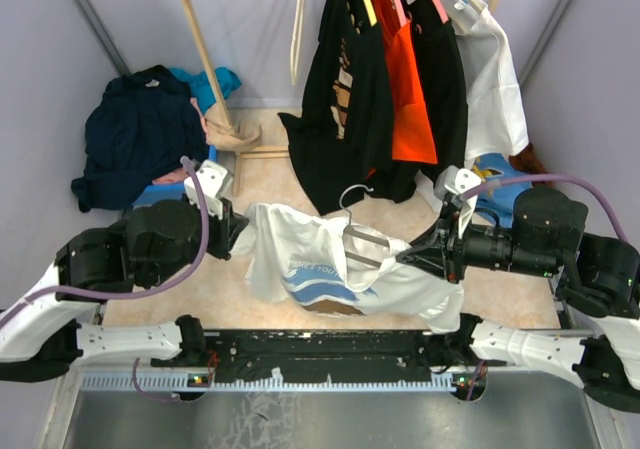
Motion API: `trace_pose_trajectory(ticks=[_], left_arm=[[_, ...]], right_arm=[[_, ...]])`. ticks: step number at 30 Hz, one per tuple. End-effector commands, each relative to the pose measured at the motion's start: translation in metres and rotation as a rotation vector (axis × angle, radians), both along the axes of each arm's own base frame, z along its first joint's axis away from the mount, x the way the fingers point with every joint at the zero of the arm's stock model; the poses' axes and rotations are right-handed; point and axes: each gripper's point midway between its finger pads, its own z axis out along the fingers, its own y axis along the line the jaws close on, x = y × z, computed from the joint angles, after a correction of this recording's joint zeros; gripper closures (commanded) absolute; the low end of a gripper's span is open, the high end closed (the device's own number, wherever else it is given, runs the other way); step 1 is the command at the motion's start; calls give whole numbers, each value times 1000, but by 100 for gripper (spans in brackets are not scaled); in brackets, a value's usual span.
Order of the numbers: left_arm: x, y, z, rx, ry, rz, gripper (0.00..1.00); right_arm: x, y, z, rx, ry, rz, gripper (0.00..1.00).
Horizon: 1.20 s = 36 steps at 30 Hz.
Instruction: Place the t-shirt on the hanger
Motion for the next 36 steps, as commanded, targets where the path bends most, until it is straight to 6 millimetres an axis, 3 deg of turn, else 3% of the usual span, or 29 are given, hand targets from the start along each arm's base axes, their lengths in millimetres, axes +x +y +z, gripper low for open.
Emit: trace_pose_trajectory(ticks=[1,4,14,21,36], left_arm=[[0,8,11,-15,-10,20,87],[1,12,19,-34,-22,35,100],[2,48,65,-213,-93,139,100],[-2,76,84,-318,-123,183,100],[-5,130,87,-386,-139,336,100]], right_arm=[[-1,2,41,122,-82,9,100],[1,2,39,117,-81,3,100],[4,2,27,92,-61,-18,100],[8,-2,19,67,-50,-46,100],[9,-3,25,83,-59,-59,100]])
